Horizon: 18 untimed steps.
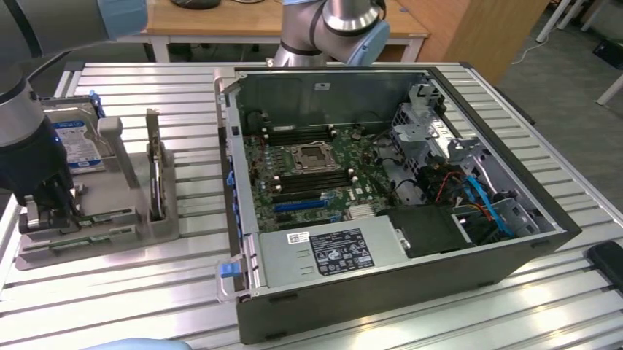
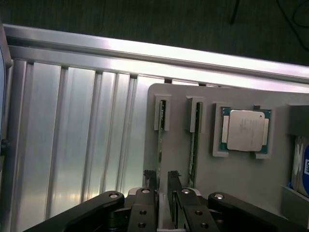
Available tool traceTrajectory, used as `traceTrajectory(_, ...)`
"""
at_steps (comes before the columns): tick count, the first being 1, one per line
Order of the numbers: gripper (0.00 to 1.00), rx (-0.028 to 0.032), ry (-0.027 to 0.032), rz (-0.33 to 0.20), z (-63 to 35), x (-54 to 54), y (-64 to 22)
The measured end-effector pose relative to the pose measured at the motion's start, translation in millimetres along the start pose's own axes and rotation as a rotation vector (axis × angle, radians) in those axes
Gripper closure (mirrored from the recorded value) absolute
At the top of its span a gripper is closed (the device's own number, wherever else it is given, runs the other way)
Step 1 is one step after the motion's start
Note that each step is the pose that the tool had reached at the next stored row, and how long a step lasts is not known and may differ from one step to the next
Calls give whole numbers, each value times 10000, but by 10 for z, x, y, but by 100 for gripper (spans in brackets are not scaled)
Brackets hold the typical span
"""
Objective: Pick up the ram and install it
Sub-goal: 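Pick up the ram and move it above insertion slot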
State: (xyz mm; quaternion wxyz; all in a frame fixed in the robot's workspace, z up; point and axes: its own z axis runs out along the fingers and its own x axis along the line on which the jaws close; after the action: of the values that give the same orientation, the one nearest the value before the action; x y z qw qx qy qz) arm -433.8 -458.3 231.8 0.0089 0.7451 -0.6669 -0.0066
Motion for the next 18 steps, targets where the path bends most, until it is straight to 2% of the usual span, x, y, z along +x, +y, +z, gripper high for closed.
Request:
traceTrajectory(8,76,29,5,-31,109,5,12)
traceTrajectory(18,76,68,9,-72,181,19,39)
